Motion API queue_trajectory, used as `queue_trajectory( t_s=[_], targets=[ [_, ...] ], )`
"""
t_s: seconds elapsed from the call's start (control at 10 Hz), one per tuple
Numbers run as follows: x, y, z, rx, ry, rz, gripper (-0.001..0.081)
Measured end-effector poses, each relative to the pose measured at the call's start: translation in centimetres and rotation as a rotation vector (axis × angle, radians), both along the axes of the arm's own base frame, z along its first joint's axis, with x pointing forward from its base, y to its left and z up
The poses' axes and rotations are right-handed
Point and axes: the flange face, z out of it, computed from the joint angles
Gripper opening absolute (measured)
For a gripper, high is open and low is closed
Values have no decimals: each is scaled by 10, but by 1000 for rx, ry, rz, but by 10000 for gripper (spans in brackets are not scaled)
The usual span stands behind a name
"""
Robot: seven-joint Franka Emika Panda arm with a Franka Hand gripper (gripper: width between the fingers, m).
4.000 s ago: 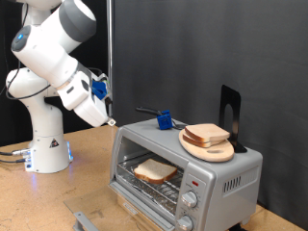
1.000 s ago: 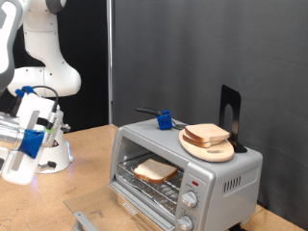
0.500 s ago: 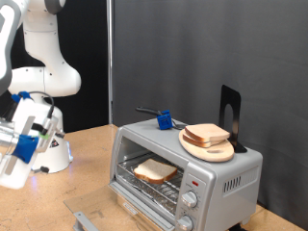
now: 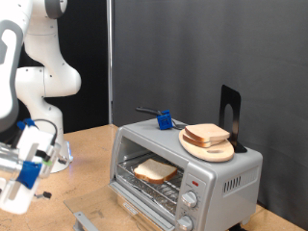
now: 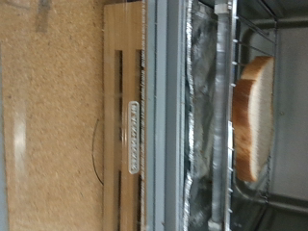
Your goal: Make a piece of toast with the oven
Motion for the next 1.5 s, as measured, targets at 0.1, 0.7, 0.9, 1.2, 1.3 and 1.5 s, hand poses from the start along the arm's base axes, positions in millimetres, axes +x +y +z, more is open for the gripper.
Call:
queue_trajectory(
  t_s=[0.1, 0.7, 0.9, 1.2, 1.3, 1.5],
  targets=[
    [-1, 4, -11, -4, 10, 7, 682],
    [-13, 25, -58, -45, 7, 21, 682],
    [-14, 35, -65, -42, 14, 22, 682],
    [-14, 58, -73, -19, 24, 37, 682],
    [-15, 65, -75, -11, 25, 45, 682],
    [-16, 77, -74, 22, 27, 64, 682]
  ],
)
